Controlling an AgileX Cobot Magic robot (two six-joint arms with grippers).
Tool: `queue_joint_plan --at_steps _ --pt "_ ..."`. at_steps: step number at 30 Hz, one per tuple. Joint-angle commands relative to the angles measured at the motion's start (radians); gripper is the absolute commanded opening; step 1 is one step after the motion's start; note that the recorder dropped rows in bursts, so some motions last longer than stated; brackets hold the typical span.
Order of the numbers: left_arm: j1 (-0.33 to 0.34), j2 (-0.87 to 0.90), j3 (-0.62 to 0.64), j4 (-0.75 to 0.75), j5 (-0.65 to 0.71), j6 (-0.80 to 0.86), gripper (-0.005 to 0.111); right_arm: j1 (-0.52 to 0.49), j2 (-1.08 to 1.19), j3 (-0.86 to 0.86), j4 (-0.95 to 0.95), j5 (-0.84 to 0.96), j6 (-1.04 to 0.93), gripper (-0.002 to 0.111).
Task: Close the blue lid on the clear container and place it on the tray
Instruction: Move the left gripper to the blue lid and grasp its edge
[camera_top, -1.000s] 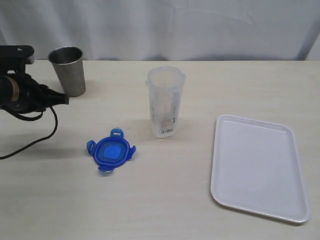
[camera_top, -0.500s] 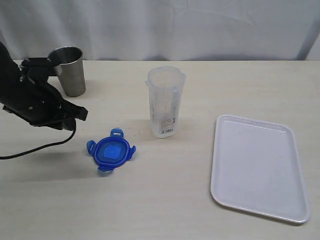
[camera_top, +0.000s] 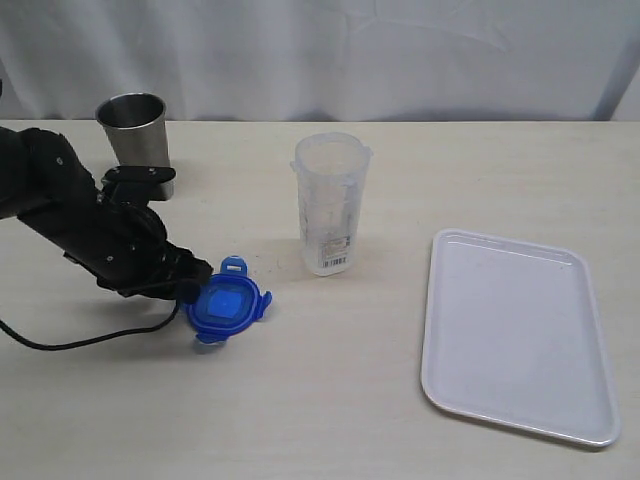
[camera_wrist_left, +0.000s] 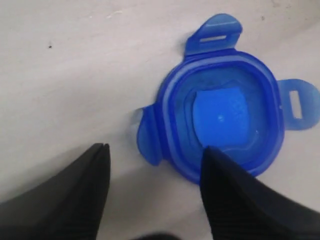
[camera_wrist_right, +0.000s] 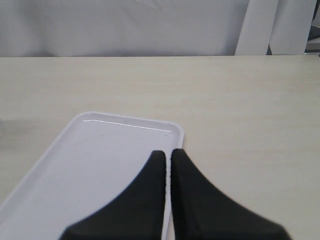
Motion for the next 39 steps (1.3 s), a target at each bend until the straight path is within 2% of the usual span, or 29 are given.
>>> queue_joint_plan --at_steps 1,9,16,31,35,39 --pt "-0.005 0.031 0.002 -0.012 -0.046 0.01 0.058 0.002 -0.003 0.003 0.003 0.001 0.003 0.004" --pt "-0.005 0.056 0.002 -0.018 -0.077 0.015 0.057 0.002 -0.003 0.003 0.003 0.001 0.003 0.004" --pt "-0.01 0.056 0.002 -0.109 -0.065 0.095 0.041 0.002 -0.003 0.003 0.003 0.001 0.003 0.004" --pt "-0.012 0.056 0.002 -0.109 -0.017 0.095 0.039 0.002 -0.003 0.003 0.003 0.001 0.003 0.004" --pt "-0.012 0.056 0.002 -0.109 -0.035 0.095 0.018 0.002 -0.003 0.003 0.003 0.001 0.003 0.004" --pt "-0.012 0.056 0.002 -0.109 -0.044 0.095 0.014 0.002 -0.003 0.003 0.003 0.001 0.003 0.004"
